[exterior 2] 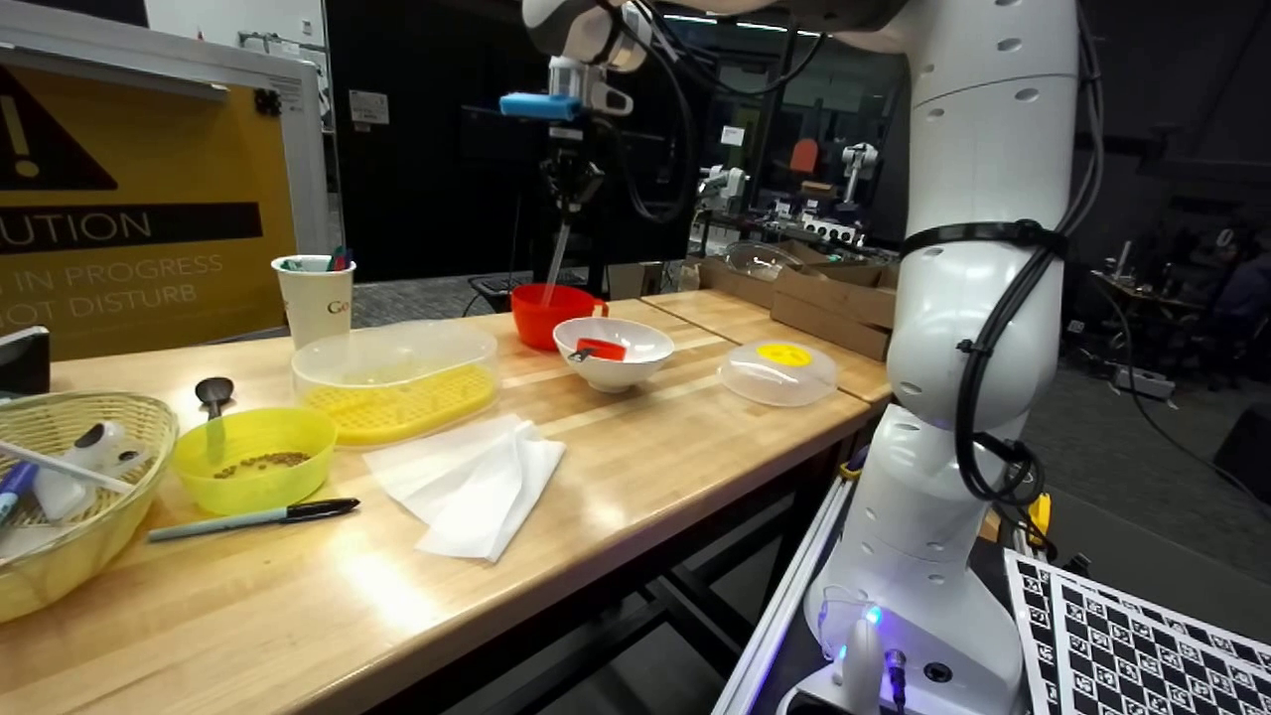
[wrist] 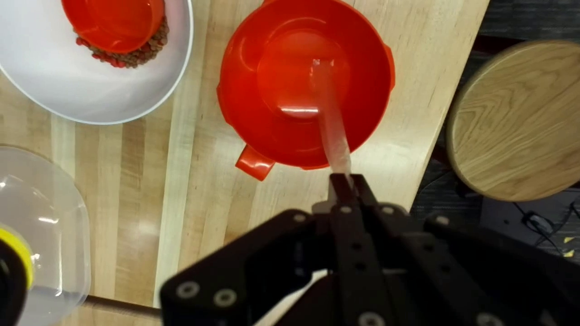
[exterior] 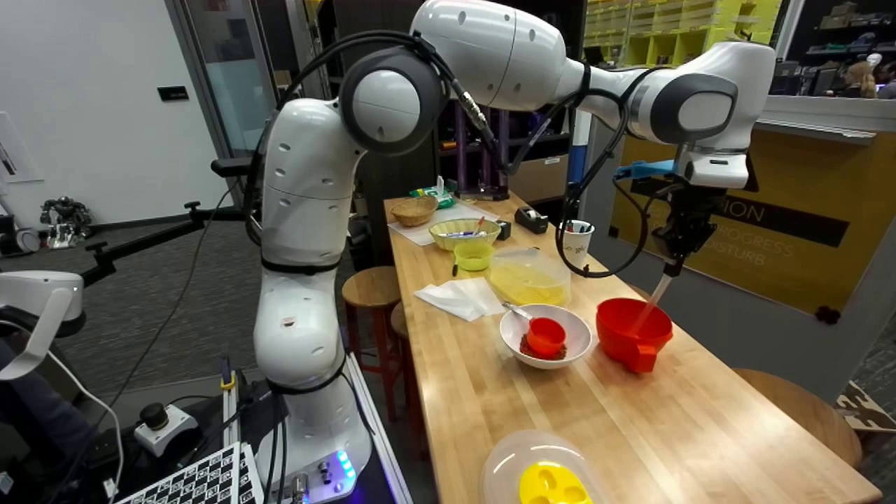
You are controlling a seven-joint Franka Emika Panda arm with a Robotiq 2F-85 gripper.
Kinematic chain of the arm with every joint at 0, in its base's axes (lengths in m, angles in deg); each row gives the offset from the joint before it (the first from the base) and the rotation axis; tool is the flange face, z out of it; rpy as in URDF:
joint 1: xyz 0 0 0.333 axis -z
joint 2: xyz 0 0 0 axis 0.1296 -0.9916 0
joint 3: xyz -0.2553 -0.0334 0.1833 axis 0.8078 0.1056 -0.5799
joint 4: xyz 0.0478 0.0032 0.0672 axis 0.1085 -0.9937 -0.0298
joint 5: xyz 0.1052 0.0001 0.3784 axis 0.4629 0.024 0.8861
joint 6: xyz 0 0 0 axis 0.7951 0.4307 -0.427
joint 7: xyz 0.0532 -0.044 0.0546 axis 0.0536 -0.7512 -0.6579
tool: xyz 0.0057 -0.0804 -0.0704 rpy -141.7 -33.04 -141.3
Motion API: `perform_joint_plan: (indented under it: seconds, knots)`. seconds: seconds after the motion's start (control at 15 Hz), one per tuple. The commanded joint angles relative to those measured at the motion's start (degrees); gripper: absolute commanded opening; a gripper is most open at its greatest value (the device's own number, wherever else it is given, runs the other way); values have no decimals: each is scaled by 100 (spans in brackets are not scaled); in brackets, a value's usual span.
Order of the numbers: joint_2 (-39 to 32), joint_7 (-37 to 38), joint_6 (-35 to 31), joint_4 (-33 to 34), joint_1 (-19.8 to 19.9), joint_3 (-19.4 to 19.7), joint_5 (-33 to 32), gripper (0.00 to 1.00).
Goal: Remove the straw from the white up and use it to stir the contents of the orange bowl
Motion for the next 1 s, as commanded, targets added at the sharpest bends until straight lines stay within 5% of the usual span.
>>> perform_joint_plan:
  seconds: [0.0, 0.47, 0.93]
  knots:
    - [683, 126, -280, -901, -97, -3, -58, 1]
    - [1563, 277, -625, -1983, -250, -183, -241, 1]
    - [1500, 523, -449, -1614, -512, -633, -388, 1]
